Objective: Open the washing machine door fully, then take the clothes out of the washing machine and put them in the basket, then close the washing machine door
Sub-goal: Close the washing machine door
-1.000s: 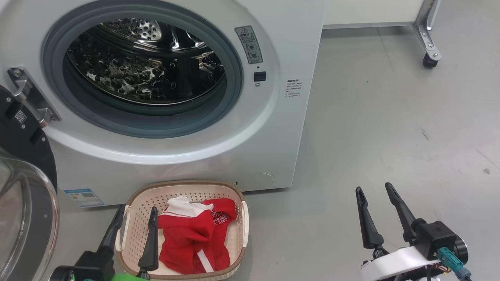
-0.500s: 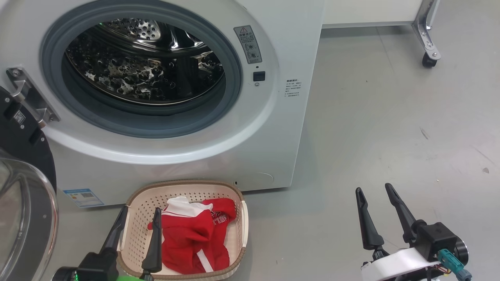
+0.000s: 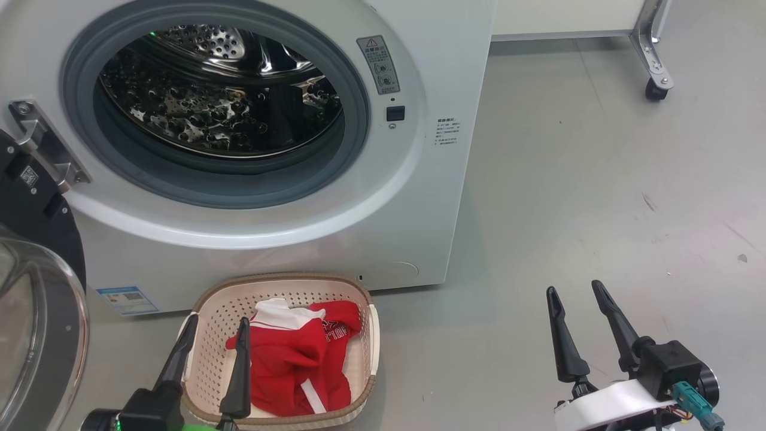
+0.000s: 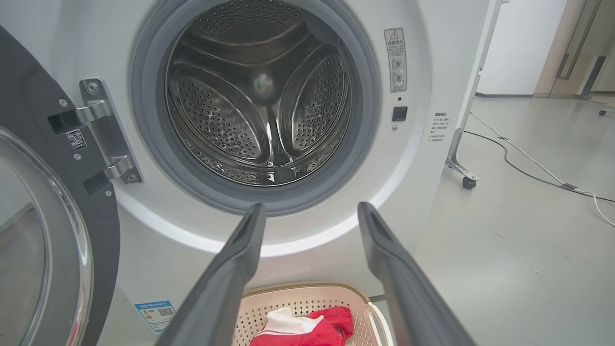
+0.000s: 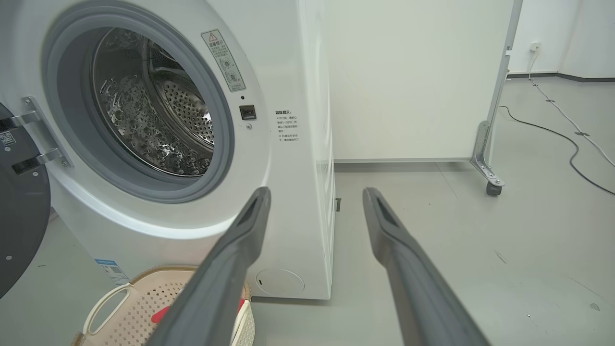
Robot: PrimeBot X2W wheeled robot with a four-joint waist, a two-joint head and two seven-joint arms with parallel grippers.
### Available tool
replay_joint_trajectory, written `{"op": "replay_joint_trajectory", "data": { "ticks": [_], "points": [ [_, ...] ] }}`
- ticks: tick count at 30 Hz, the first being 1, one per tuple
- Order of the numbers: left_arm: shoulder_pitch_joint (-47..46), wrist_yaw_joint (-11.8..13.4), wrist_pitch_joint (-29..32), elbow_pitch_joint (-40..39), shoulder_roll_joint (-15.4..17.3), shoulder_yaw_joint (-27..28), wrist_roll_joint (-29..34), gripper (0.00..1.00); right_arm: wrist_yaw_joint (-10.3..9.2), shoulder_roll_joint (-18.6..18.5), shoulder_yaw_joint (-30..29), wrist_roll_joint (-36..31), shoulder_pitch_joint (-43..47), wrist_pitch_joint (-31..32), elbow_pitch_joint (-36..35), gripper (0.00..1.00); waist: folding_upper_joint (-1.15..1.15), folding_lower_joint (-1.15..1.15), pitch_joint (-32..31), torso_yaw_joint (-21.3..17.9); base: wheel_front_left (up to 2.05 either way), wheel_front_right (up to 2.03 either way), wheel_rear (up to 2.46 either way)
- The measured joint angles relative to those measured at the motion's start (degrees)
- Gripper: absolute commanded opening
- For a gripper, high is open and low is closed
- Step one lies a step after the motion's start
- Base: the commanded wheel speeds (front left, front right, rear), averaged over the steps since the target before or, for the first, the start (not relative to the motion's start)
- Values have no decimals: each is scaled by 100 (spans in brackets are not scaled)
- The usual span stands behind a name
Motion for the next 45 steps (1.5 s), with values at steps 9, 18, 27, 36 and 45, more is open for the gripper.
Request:
{"op": "replay_joint_trajectory", "data": {
  "ticks": [9,18,27,36,45],
  "points": [
    [24,18,41,-87,0,-21,-1,100,0,3,-5,0,0,0,-4,100,0,0,-18,7,-75,75,0],
    [86,25,92,-177,3,-58,13,100,0,4,-10,0,0,0,-4,100,0,0,-28,9,-104,104,0],
    [86,67,92,-270,4,-48,14,100,0,5,-14,0,0,0,-4,100,0,0,-17,13,-93,93,0],
    [86,71,99,-355,7,-45,14,100,0,8,-29,0,0,0,-12,100,0,0,4,4,-61,61,0],
    [86,74,140,-402,29,-53,42,100,0,9,-48,0,0,0,-29,100,0,0,33,7,-30,30,0]
  ]
}}
